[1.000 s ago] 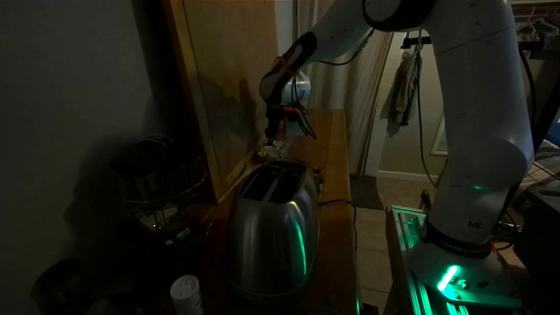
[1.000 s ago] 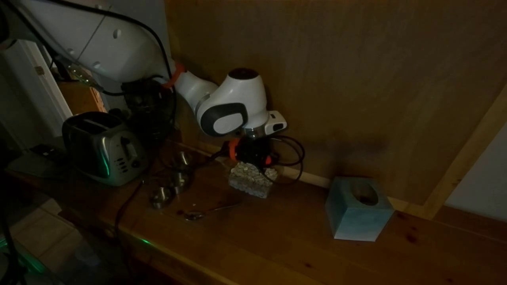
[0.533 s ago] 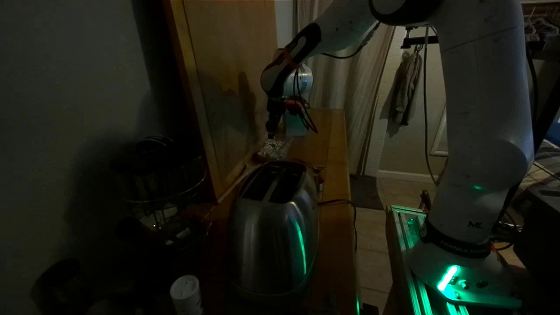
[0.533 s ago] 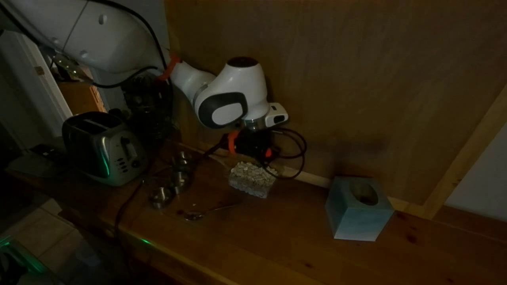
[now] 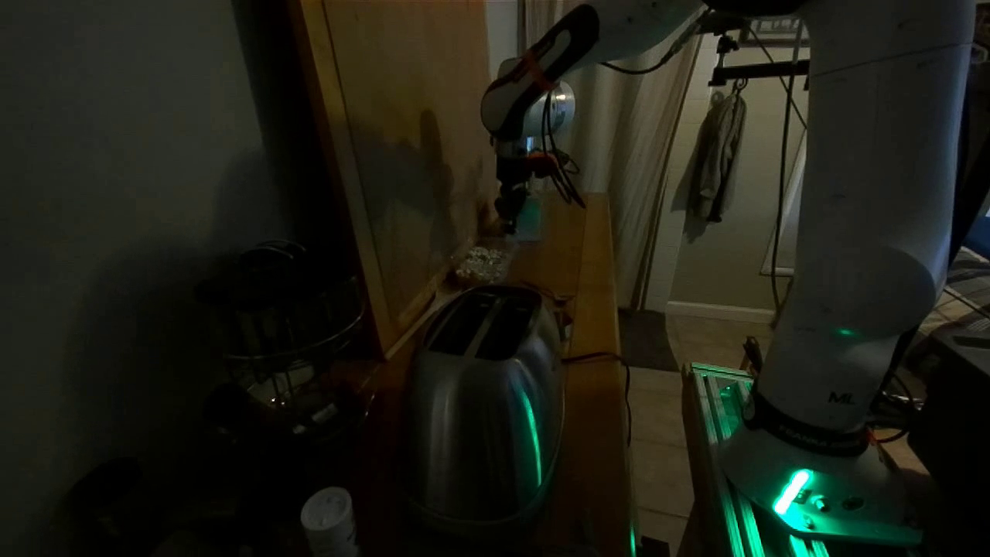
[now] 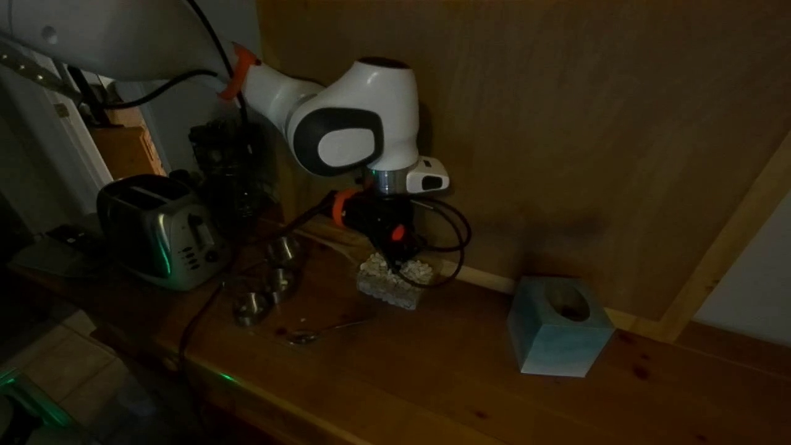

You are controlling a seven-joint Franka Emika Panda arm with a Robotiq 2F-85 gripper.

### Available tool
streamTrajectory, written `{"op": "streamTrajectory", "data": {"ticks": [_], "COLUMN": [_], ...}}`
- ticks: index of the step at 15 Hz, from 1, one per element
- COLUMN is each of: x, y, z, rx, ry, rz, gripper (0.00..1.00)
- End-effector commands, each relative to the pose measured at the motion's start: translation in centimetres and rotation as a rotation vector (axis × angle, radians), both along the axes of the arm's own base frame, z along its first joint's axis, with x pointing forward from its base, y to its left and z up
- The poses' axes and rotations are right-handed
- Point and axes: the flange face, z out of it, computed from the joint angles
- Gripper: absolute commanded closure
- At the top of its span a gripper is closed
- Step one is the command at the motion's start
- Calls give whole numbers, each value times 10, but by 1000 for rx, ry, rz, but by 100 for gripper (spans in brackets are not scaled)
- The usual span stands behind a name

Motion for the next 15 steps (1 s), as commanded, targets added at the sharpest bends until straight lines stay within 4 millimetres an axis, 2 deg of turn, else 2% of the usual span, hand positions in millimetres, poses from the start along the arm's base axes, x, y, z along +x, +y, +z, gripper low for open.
{"op": "streamTrajectory", "data": {"ticks": [1, 5, 6, 9, 15], "x": [-2, -1, -3, -26, -74], "y": [-1, 0, 2, 2, 15], "z": [1, 0, 7, -15, -49], "rx": [3, 4, 31, 45, 203], "ry": [4, 6, -3, 72, 251], "rz": [-4, -2, -12, -35, -59], "gripper": [96, 96, 99, 99, 99]}}
